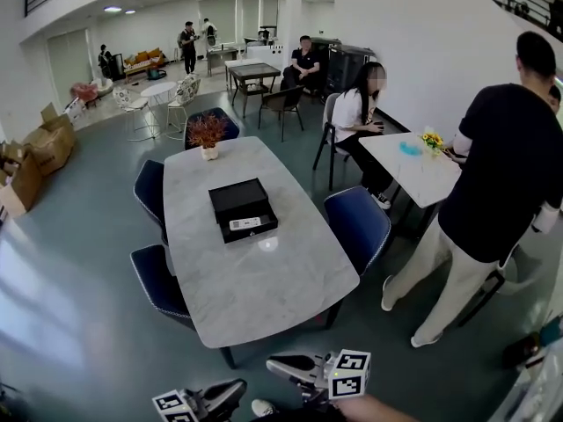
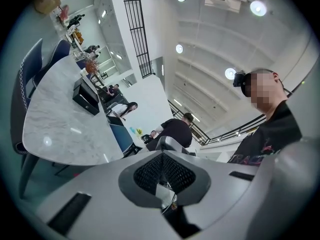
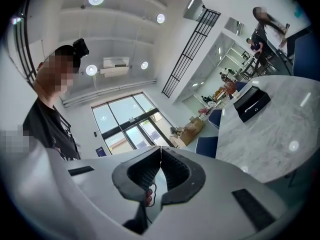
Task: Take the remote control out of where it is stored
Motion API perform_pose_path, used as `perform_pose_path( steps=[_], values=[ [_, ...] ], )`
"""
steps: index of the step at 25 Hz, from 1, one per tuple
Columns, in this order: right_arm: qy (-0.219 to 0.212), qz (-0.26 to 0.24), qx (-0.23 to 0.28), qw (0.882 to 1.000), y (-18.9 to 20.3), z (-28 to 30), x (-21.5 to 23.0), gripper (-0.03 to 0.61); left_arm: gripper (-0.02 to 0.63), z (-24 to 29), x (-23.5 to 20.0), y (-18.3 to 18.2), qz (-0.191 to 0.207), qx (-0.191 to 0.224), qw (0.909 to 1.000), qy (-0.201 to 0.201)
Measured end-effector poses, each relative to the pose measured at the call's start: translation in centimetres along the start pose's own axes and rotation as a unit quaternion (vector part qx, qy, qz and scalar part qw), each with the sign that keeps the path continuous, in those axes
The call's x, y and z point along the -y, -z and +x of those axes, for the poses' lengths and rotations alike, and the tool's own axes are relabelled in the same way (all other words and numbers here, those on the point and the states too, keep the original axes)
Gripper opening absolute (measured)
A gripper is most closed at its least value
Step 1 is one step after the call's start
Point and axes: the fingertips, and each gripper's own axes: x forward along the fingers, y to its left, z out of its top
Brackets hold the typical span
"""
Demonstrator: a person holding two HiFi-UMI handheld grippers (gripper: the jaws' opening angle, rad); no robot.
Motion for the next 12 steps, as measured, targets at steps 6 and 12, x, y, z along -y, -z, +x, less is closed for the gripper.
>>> perform_pose_path(
  steps=[6,12],
  values=[
    [0.012,-0.007,0.007,1.0,0.2,-0.4,0.1,0.009,0.008,-0.9,0.3,-0.4,0.011,-0.002,0.9999,0.005],
    [0.034,-0.017,0.003,0.999,0.3,-0.2,0.2,0.009,0.008,-1.2,0.1,-1.3,0.016,0.001,0.9999,0.001]
  ],
)
